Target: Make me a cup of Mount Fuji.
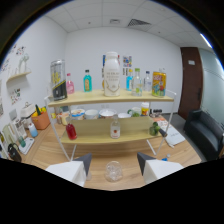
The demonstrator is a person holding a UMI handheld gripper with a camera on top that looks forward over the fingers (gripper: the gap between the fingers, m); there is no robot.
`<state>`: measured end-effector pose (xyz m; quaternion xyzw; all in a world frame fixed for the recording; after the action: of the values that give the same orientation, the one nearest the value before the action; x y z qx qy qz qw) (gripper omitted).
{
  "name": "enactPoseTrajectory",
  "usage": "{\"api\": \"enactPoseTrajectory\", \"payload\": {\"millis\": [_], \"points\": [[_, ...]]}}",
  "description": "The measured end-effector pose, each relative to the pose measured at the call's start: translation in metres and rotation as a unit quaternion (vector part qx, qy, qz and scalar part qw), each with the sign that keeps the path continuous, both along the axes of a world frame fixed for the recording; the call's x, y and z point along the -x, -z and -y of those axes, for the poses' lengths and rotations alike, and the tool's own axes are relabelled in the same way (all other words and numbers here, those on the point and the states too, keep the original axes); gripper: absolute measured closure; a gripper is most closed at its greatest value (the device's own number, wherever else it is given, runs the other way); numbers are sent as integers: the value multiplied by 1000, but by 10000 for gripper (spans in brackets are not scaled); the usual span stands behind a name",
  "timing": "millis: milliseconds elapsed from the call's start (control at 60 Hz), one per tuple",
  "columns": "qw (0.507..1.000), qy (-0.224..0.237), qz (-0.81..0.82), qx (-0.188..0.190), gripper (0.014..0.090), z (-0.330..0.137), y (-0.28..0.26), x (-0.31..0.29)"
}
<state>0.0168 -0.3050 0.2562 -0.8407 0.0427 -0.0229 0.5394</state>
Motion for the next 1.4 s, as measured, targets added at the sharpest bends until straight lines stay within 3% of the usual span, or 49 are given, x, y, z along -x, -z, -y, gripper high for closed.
{"api": "enactPoseTrajectory", "payload": {"millis": [283,383,533,667,733,800,1067,1250,1400], "points": [[993,-16,3,-115,193,-86,-149,-10],[990,-23,0,-139,195,-127,-165,-9],[990,-26,2,-136,204,-183,-151,-10],[991,-22,0,-128,328,-211,-135,-11],[992,-20,1,-128,471,-219,-131,-12],[991,-8,4,-137,539,-219,-134,-16],[990,-29,-14,-140,568,-201,-148,-12],[981,-52,-21,-184,570,-154,-177,-15],[982,-65,-16,-174,569,-111,-138,-34]]}}
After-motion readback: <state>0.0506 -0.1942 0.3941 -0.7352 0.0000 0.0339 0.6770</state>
